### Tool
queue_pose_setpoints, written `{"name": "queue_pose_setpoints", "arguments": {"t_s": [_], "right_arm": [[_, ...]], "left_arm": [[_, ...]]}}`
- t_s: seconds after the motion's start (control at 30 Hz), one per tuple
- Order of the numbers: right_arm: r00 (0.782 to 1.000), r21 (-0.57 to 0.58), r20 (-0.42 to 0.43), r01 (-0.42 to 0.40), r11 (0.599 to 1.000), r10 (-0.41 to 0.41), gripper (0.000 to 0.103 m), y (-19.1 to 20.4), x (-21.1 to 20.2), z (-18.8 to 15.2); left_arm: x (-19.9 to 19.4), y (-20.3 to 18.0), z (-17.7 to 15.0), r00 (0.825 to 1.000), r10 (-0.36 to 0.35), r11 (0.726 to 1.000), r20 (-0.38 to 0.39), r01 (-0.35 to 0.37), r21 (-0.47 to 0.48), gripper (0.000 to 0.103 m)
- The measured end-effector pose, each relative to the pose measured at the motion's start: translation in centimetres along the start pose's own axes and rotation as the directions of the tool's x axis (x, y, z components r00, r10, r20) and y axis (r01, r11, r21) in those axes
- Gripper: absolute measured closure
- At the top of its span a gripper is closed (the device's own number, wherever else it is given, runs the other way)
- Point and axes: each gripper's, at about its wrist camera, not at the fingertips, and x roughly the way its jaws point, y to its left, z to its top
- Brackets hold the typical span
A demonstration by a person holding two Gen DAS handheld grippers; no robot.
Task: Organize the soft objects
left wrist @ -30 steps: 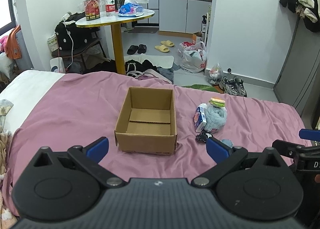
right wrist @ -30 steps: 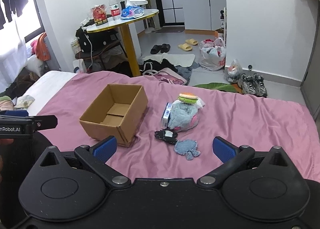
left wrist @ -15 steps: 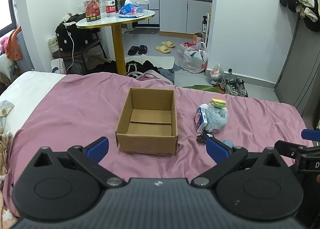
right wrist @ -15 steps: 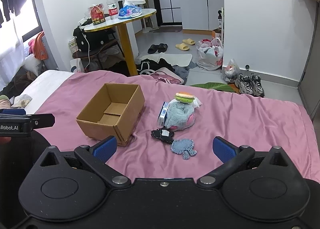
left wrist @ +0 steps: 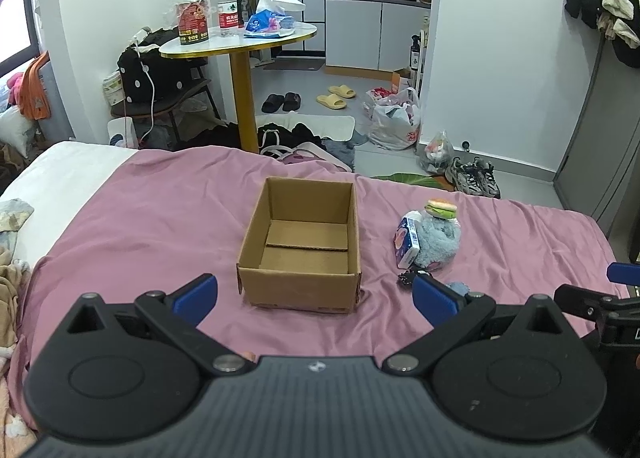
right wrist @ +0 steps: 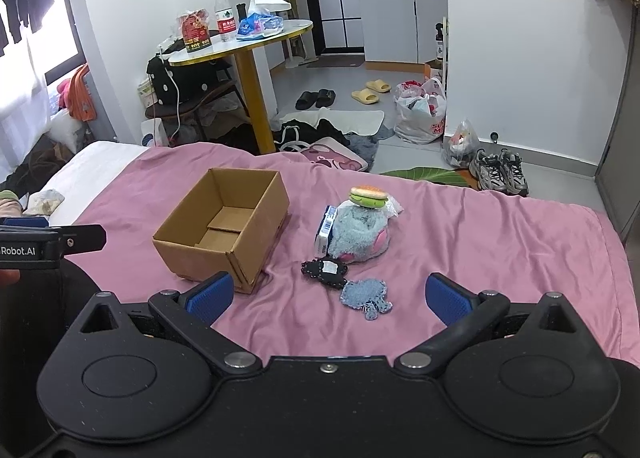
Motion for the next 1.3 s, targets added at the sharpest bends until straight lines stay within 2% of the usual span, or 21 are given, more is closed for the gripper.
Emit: {"name": "queue_pose_setpoints", "arguments": {"t_s": [0.4, 0.87, 1.13, 1.27, 1.3], "right_arm": [[1.000, 0.021, 0.000, 0.000, 1.000, 0.000, 0.000, -0.9, 1.0, -0.1], [0.999, 0.056, -0.036, 0.011, 0.998, -0.009, 0.000, -2.6, 4.6, -0.7], [0.996, 0.116, -0.091, -0.001, 0.993, 0.012, 0.016, -4.1, 7.8, -1.1], [0.993, 0.186, -0.117, -0.001, 0.982, 0.023, 0.023, -5.3, 9.5, -1.3], [0.992, 0.205, -0.123, 0.000, 0.979, 0.025, 0.028, -5.6, 9.9, -1.4]], "left_arm": [[0.5, 0.2, 0.0, 1.000, 0.014, 1.000, -0.006, -0.014, 0.001, 0.000], [3.9, -1.2, -0.2, 0.999, 0.010, 1.000, -0.034, -0.009, 0.013, 0.000], [6.9, -2.8, 0.1, 0.999, -0.028, 0.999, -0.045, 0.029, 0.014, 0.003], [8.7, -4.1, 0.5, 0.997, -0.047, 0.999, -0.063, 0.047, -0.002, 0.011], [9.2, -4.5, 0.5, 0.996, -0.049, 0.999, -0.068, 0.049, -0.005, 0.014]]}}
